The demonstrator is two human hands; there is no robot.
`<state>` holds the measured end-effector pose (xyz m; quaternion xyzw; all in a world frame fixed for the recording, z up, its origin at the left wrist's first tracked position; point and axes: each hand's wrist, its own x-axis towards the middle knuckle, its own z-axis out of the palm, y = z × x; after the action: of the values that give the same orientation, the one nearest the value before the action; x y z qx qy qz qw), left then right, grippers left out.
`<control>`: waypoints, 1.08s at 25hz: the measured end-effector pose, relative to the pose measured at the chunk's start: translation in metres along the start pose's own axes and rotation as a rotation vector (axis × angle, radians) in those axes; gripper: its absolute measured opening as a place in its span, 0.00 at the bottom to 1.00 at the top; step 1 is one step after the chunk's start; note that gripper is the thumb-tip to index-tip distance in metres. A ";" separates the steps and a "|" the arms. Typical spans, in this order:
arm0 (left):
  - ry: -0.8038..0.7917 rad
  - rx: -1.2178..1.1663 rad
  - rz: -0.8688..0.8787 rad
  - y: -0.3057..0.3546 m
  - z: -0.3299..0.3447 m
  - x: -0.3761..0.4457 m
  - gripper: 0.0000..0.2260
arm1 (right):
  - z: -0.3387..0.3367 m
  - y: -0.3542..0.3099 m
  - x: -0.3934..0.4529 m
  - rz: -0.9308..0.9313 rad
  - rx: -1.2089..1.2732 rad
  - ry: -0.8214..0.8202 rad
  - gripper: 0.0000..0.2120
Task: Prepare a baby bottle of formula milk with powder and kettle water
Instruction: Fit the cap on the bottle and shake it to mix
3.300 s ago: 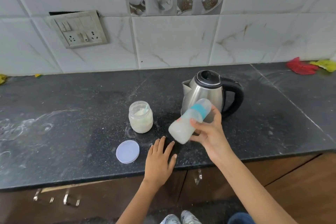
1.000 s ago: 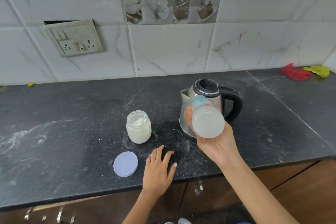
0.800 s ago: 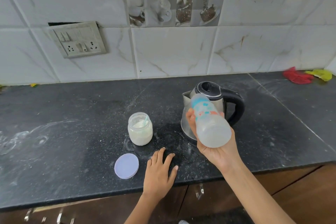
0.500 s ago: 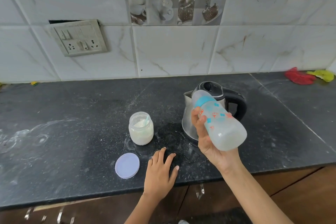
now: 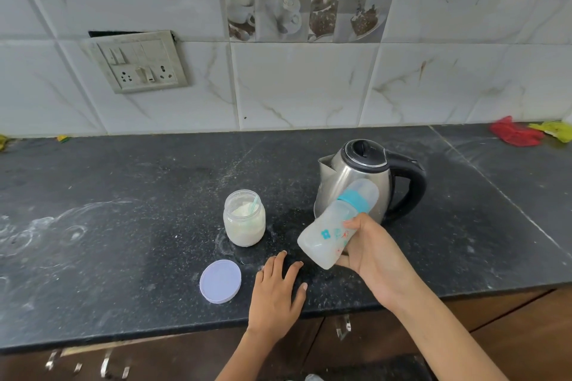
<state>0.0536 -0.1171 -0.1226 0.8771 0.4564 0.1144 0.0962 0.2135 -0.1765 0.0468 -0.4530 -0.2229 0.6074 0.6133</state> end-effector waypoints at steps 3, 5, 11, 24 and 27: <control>0.002 -0.009 -0.003 0.000 0.001 0.000 0.21 | 0.000 -0.007 -0.001 -0.092 -0.217 0.010 0.17; -0.010 -0.008 -0.005 0.000 0.001 0.000 0.22 | 0.000 -0.007 -0.001 -0.114 -0.226 0.005 0.18; 0.000 -0.008 -0.007 0.000 0.002 0.000 0.22 | -0.010 0.003 0.006 0.021 0.057 -0.025 0.16; 0.056 -0.004 0.014 -0.002 0.005 -0.001 0.19 | -0.009 0.001 0.006 -0.275 -0.152 -0.044 0.41; 0.058 -0.015 0.024 -0.002 0.005 0.000 0.18 | -0.011 -0.003 0.011 -0.310 0.013 0.012 0.38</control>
<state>0.0530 -0.1160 -0.1277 0.8782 0.4473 0.1443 0.0880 0.2259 -0.1686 0.0408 -0.4129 -0.2826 0.5042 0.7039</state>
